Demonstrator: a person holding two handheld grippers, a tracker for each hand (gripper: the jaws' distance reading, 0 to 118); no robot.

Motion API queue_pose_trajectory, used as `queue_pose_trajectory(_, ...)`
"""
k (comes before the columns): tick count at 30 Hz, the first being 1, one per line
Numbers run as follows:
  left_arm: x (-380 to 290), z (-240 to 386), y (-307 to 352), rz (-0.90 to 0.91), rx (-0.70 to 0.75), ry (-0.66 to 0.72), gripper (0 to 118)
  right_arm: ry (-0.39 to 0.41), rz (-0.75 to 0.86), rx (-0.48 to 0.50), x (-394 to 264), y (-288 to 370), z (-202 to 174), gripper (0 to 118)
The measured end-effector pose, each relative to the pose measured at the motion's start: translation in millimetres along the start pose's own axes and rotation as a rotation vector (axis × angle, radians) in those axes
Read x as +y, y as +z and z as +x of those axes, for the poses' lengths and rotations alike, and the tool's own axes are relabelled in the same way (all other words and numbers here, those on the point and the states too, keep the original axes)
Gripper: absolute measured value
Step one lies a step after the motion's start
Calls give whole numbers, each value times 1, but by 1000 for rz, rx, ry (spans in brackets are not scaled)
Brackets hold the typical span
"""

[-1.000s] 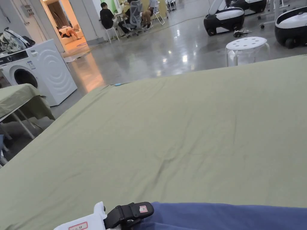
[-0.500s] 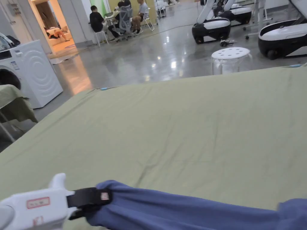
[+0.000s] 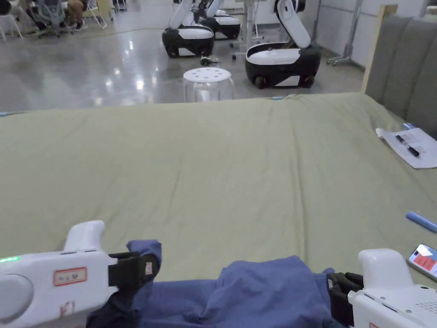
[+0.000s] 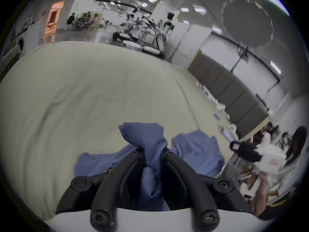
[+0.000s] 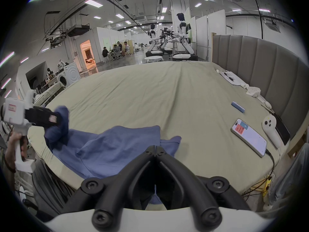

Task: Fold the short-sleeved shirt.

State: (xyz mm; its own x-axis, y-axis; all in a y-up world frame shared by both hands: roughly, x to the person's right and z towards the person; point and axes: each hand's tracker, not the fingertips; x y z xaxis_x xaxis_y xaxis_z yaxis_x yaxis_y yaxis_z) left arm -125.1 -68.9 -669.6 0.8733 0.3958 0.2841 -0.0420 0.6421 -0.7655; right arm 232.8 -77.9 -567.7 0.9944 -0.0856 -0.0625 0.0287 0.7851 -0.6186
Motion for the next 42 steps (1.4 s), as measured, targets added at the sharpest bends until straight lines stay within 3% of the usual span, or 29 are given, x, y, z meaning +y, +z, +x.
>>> queue_pose_trajectory(2, -8, 0, -20, -29, -21, -36, 17, -6, -7, -14, -6, 2, 5, 0)
queue_pose_trajectory(3, -11, 3, -27, -31, -36, -36, 23, -11, -9, -16, -8, 2, 8, 0)
queue_pose_trajectory(5, -14, 0, -34, -63, -119, -27, 61, -30, -20, -20, -12, -2, 13, 0)
queue_pose_trajectory(6, -17, -1, -32, -38, -172, -14, 66, -38, -24, -17, -13, -3, 14, 0)
queue_pose_trajectory(8, -17, -4, -17, 31, -232, 0, 66, -41, -30, -10, -14, -5, 14, 0)
queue_pose_trajectory(10, -12, -13, -1, 63, -253, 15, 59, -31, -26, -10, -13, -5, 12, 0)
queue_pose_trajectory(12, -11, -25, 8, 84, -227, 77, 4, -24, -25, -3, -11, -8, 9, 0)
queue_pose_trajectory(14, -14, -22, -4, 81, -133, 63, 4, -24, -22, 7, -9, -11, 6, 0)
queue_pose_trajectory(20, -47, -11, -98, -210, -218, 24, 4, -4, -41, 37, -4, -16, -10, 0)
queue_pose_trajectory(22, -45, -5, -92, -141, -199, -12, 4, 12, -44, 34, -5, -16, -15, 0)
queue_pose_trajectory(26, -36, -8, -82, -168, -208, -33, 4, 35, -80, 49, -8, -28, -27, 0)
queue_pose_trajectory(29, -32, -18, -53, -81, -283, 32, 5, 90, -90, 26, -11, -33, -37, 0)
queue_pose_trajectory(30, -30, -25, -35, -22, -322, 46, 18, 89, -91, 35, -10, -34, -38, 0)
queue_pose_trajectory(33, -19, -62, 20, 19, -322, 133, 83, 67, -100, 66, -8, -39, -37, 0)
queue_pose_trajectory(38, -29, -152, 70, 99, -285, 411, 85, 71, -99, 77, -8, -38, -39, 0)
queue_pose_trajectory(40, -39, -181, 66, 114, -226, 501, 85, 66, -105, 83, -8, -38, -40, 0)
queue_pose_trajectory(42, -53, -202, 44, 77, -282, 616, 85, 64, -113, 87, -10, -38, -40, 0)
